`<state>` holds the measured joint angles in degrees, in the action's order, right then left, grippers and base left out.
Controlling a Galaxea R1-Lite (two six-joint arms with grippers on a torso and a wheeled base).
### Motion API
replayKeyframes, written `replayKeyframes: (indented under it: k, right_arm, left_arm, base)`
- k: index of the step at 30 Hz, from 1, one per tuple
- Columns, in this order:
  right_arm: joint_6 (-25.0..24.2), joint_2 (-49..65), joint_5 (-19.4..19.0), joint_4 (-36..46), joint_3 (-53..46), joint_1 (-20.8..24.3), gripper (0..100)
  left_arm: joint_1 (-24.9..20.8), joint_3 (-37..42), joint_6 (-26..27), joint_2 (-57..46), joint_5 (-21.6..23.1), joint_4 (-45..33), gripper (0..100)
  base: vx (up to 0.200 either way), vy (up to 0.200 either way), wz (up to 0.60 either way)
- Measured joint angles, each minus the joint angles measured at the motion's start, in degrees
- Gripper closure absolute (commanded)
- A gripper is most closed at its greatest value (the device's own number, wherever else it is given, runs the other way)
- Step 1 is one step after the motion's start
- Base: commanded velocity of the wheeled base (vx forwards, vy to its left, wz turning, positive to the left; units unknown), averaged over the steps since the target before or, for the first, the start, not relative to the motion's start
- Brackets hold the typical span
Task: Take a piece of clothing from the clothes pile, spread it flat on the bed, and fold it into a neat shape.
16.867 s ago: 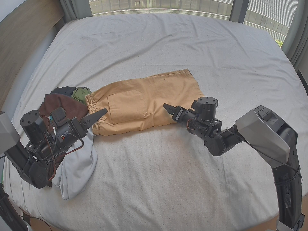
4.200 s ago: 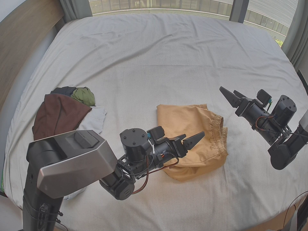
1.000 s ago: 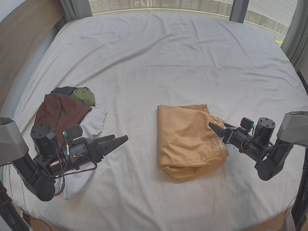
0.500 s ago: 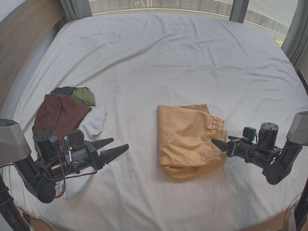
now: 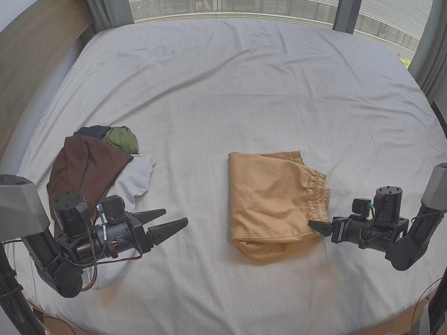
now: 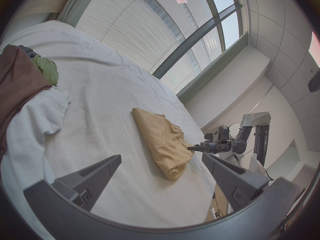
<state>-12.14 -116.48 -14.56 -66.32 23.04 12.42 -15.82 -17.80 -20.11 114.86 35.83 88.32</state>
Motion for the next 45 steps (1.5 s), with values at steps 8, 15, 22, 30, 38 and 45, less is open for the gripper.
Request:
replayKeyframes:
  k: [8, 15, 22, 30, 38, 45]
  right_arm:
    - [-0.34, -2.6, -0.27, -0.66, 0.24, 0.09, 0]
    - [-2.15, -5.53, -1.97, -2.57, 0.68, 0.48, 0]
    - [-7.09, -7.3, -3.83, -5.89, 0.8, 2.23, 0]
    - [-7.91, -10.56, -3.97, -13.65, 0.55, 4.5, 0]
    - [-8.28, -13.95, -3.54, -19.41, 0.38, 5.96, 0]
    - [-8.39, -14.8, -3.58, -19.27, 0.27, 6.31, 100]
  left_arm:
    - [-0.02, 0.07, 0.0, 0.11, 0.02, -0.02, 0]
    - [-0.02, 0.05, 0.0, 0.13, 0.0, -0.02, 0]
    - [-0.07, 0.22, 0.02, 0.13, 0.02, -0.02, 0]
    - [-0.07, 0.27, 0.02, 0.16, 0.02, -0.02, 0]
    - [-0.02, 0.24, 0.02, 0.16, 0.02, -0.02, 0]
    - [-0.02, 0.33, 0.09, 0.13, 0.05, -0.02, 0]
  base:
    - [0.0, 0.0, 0.0]
    - [0.0, 0.0, 0.0]
    - [0.0, 0.0, 0.0]
    - [0.0, 0.0, 0.0]
    - [0.0, 0.0, 0.0]
    - [0.0, 0.0, 0.0]
